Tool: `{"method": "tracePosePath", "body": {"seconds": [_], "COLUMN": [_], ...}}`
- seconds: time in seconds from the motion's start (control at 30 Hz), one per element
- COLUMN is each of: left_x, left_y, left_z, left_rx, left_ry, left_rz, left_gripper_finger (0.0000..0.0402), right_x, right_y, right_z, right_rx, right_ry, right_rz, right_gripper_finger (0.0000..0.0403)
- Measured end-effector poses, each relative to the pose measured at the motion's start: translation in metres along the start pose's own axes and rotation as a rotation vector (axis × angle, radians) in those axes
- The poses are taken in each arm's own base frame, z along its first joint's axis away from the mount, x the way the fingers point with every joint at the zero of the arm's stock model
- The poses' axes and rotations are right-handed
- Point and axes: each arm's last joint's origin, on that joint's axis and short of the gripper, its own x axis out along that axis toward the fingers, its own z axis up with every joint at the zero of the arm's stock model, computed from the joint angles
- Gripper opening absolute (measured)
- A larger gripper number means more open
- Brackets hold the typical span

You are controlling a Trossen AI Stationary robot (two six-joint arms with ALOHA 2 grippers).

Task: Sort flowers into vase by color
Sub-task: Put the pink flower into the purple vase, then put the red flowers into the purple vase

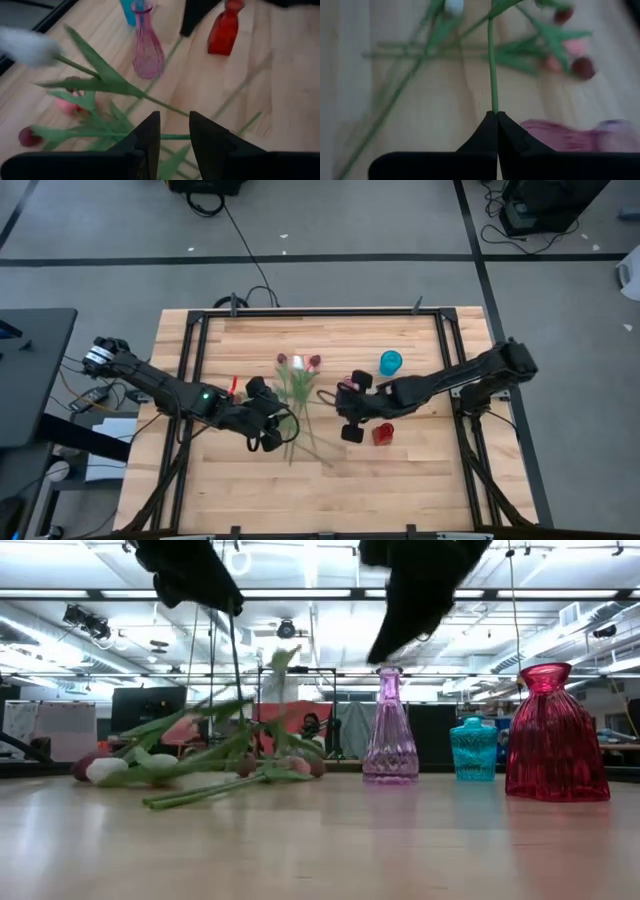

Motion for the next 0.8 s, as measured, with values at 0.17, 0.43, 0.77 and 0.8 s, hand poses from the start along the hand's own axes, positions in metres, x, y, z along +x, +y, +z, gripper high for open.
{"method": "tracePosePath", "body": {"seconds": [0.17,0.43,0.77,0.8], "left_x": [-0.004,-0.009,-0.008,-0.008], "left_y": [0.000,0.002,0.004,0.004], "left_z": [0.003,0.006,0.003,0.003], "left_rx": [-0.015,-0.031,-0.035,-0.034], "left_ry": [-0.027,-0.047,-0.016,-0.011], "left_rz": [-0.019,-0.029,-0.014,-0.013], "left_gripper_finger": [0.0110,0.0110,0.0110,0.0110], "right_x": [-0.024,-0.055,-0.045,-0.035], "right_y": [-0.007,-0.015,-0.004,0.000], "right_z": [0.006,0.012,0.010,0.008], "right_rx": [0.026,0.008,-0.027,-0.038], "right_ry": [-0.065,-0.201,-0.128,-0.097], "right_rz": [0.023,-0.108,0.111,0.117], "right_gripper_finger": [0.0004,0.0004,0.0024,0.0030]}}
